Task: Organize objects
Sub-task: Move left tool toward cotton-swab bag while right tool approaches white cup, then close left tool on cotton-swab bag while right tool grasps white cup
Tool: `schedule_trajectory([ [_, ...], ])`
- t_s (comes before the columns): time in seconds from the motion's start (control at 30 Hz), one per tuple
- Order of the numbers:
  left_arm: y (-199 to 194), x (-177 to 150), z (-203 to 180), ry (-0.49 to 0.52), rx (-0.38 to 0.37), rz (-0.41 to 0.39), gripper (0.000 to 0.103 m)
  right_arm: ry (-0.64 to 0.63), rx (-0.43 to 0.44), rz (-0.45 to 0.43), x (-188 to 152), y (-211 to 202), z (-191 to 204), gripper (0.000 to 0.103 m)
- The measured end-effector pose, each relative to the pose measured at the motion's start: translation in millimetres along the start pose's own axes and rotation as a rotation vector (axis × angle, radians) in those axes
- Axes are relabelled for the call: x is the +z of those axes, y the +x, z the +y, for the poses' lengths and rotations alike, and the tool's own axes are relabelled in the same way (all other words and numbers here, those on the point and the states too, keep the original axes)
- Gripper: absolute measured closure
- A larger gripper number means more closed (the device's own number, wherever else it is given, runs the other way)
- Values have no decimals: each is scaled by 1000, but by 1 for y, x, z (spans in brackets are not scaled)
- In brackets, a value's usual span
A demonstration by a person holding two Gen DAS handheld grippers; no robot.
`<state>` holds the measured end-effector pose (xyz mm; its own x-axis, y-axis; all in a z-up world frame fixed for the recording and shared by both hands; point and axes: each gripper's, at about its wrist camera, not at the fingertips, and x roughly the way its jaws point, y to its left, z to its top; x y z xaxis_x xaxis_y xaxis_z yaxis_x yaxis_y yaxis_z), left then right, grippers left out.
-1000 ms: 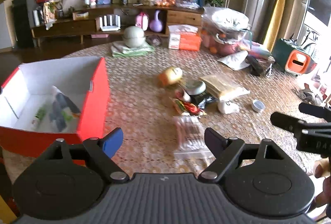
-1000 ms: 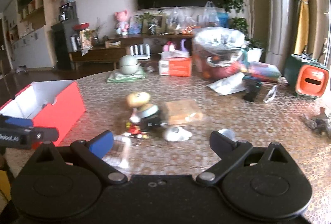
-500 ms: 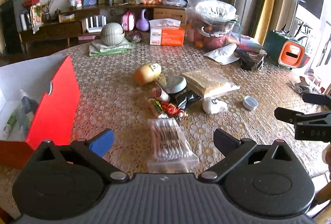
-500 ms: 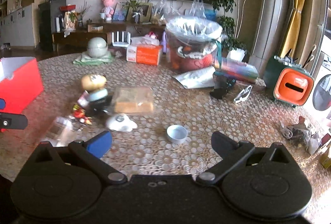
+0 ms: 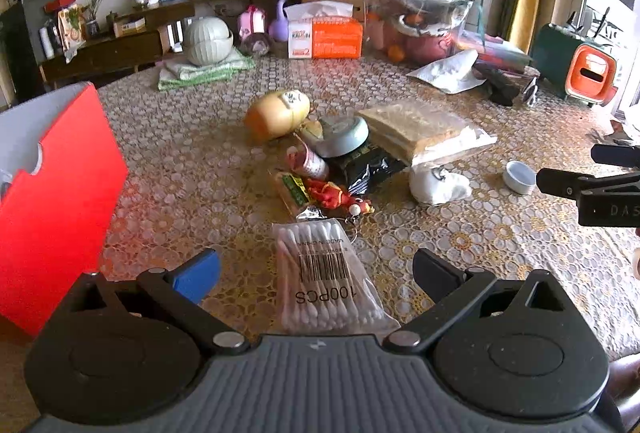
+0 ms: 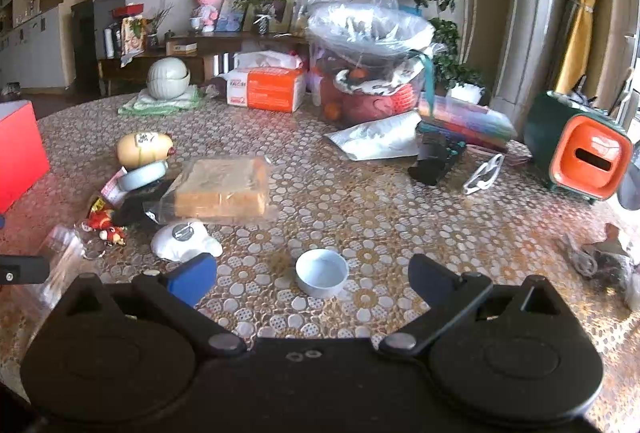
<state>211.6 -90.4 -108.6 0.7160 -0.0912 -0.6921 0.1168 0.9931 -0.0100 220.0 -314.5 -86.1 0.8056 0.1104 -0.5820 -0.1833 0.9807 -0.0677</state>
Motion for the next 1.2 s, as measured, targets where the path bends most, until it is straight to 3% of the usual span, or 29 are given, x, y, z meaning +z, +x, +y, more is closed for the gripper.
schedule_trajectory([
  [0.37, 29, -5, -6, 23, 16, 19, 0, 43, 43, 100, -2, 46, -10, 4],
  [0.53, 37, -7, -6, 30, 14, 37, 0, 53, 55, 139, -3, 57, -10, 23],
  [0.87, 38, -9, -6, 44, 7, 36, 2, 66, 37, 152, -4, 62, -10, 45],
  [0.93, 38, -9, -7, 48, 5, 42, 17, 64, 39, 153, -3, 62, -9, 55],
  [1.0, 38, -9, -6, 47, -10, 45, 25, 64, 39, 154, -1, 61, -8, 64],
  [1.2, 32, -8, -8, 60, -15, 44, 58, 80, 31, 163, -1, 59, -9, 65],
])
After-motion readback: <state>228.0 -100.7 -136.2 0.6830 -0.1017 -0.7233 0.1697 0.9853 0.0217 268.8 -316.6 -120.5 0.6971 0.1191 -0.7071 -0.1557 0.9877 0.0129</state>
